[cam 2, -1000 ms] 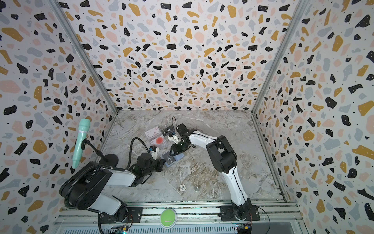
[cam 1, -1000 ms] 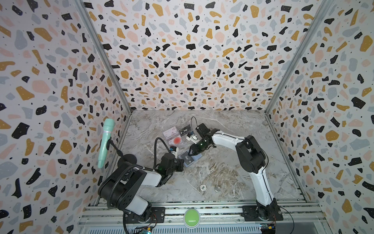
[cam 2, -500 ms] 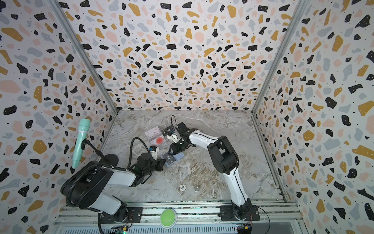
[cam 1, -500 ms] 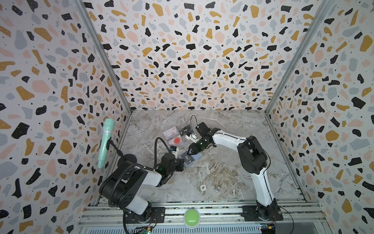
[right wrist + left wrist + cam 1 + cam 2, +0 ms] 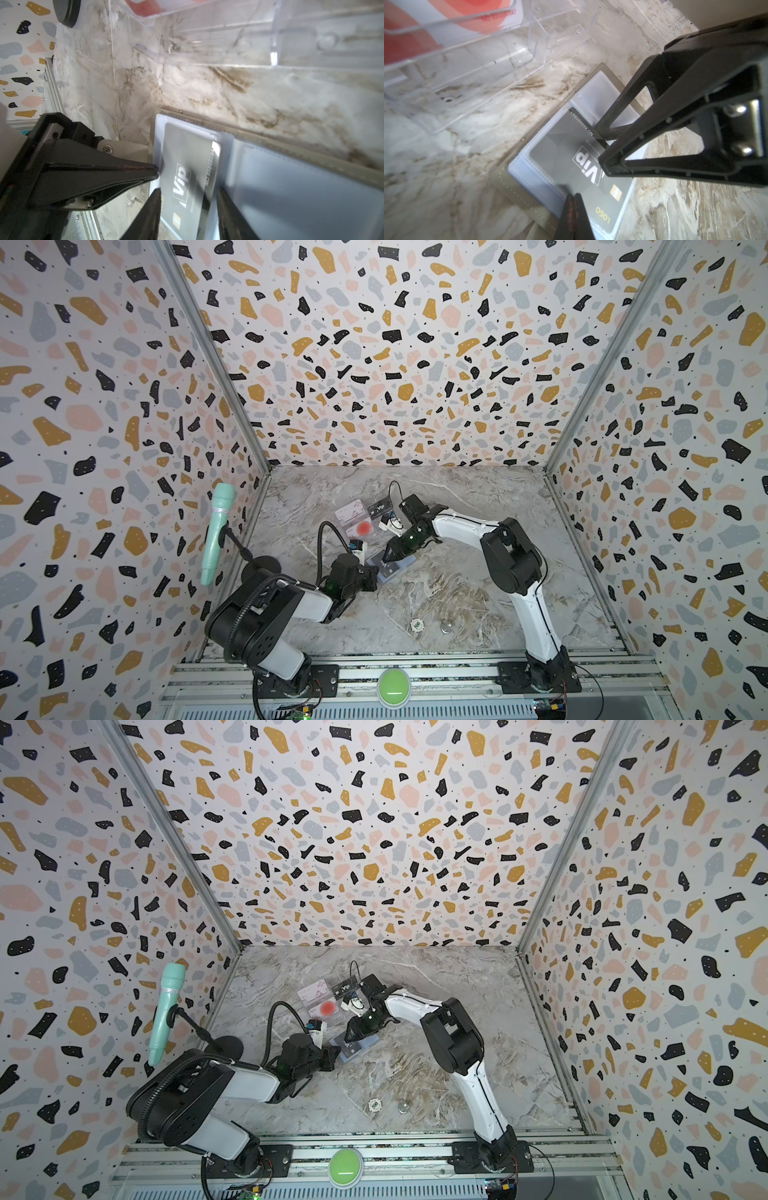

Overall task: Take the credit cards out of the card holder
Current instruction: Take out the credit card from the card slot.

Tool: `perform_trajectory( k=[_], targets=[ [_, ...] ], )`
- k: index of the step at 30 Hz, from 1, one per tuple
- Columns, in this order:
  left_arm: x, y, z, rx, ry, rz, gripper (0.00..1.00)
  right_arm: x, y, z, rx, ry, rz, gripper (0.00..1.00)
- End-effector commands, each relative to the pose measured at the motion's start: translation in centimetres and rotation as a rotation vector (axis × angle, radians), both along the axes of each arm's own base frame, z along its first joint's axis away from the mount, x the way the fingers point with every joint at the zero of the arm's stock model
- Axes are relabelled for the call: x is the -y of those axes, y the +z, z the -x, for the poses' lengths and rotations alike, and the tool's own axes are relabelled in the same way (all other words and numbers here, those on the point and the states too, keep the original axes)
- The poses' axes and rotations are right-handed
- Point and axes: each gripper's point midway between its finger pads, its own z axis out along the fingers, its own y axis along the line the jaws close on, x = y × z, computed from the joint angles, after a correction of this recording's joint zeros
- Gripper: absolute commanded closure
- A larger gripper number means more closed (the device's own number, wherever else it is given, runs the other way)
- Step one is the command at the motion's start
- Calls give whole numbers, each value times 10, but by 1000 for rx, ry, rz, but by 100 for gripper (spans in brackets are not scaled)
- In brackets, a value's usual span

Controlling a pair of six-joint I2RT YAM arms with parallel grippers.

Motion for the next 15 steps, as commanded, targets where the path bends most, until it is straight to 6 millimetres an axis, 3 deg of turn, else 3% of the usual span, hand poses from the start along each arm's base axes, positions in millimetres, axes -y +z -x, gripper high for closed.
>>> perform_trajectory(
  k=[1, 9, 15],
  targets=[
    [-5, -13, 8, -23, -3, -35, 96, 0, 4, -1, -10, 9, -1, 55],
    [-7, -17, 10, -30, -1, -47, 96, -5, 34, 17, -140, 84, -181, 58],
    [-9, -18, 11, -34, 1, -53, 96, -4, 42, 27, -225, 106, -264, 60]
  ],
)
